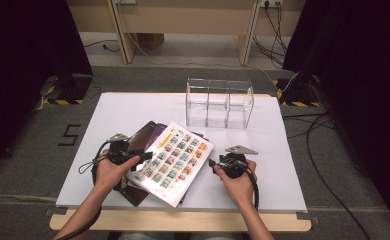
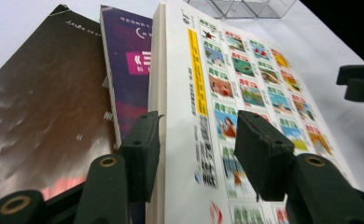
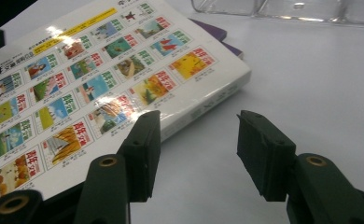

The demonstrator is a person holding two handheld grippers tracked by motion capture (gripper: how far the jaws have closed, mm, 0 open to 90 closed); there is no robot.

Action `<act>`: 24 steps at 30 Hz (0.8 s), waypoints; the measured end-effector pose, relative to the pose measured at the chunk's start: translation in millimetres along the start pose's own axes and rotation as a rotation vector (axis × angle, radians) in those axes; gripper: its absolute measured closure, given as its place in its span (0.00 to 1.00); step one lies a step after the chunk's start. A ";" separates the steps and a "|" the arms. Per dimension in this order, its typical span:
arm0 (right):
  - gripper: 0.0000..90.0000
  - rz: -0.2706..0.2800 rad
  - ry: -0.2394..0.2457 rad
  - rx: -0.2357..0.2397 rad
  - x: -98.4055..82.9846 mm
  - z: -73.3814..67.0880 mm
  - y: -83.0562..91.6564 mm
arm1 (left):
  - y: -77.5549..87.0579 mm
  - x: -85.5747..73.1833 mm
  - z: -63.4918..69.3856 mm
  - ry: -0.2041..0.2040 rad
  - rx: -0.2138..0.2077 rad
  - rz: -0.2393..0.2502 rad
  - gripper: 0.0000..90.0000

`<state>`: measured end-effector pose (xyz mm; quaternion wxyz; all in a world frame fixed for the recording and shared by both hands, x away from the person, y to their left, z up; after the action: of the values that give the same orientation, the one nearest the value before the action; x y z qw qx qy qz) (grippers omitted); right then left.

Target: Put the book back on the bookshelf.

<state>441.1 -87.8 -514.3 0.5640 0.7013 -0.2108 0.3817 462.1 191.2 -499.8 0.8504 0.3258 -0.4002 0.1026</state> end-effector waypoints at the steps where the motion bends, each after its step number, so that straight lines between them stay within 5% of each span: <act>1: 0.55 -0.009 0.006 0.008 -0.1 -3.0 -1.5 | -3.0 2.1 -1.6 0.002 0.000 -0.007 0.55; 16: 0.54 -0.105 0.007 0.103 -7.9 -28.5 -16.4 | -22.5 2.6 -13.7 0.067 -0.007 -0.073 0.53; 24: 0.51 -0.126 -0.034 0.139 -7.8 -34.4 -19.9 | -22.0 -0.4 -13.7 0.052 0.017 -0.090 0.59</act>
<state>440.5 -50.6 -530.5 0.5331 0.7569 -0.1490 0.3474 479.9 183.0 -516.9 0.8615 0.3477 -0.3621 0.0761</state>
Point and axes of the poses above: each handheld gripper's, and its own axes: y roughly backward along the jaws, x roughly out of its top, z roughly to its right, the point moved 8 cm from there along -y, roughly forward along the jaws, and after that the axes turned 14 degrees about -x, right-handed, at the moved point
